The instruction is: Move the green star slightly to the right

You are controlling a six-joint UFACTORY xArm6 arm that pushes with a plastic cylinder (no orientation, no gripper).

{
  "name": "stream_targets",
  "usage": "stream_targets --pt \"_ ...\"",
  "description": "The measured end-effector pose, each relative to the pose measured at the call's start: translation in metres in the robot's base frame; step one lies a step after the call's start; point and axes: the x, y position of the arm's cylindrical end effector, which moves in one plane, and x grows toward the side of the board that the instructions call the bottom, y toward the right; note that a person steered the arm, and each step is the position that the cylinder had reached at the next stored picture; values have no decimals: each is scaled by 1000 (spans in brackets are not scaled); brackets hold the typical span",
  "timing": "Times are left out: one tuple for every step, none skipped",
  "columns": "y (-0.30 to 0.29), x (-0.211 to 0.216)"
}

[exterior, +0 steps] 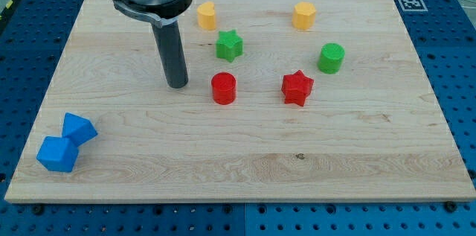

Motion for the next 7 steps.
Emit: stream_targets --pt "11 -11" --pt "27 -38" --pt "38 -56" --pt "41 -58" --pt "41 -58" --pt "44 -58" --pt "58 -58"
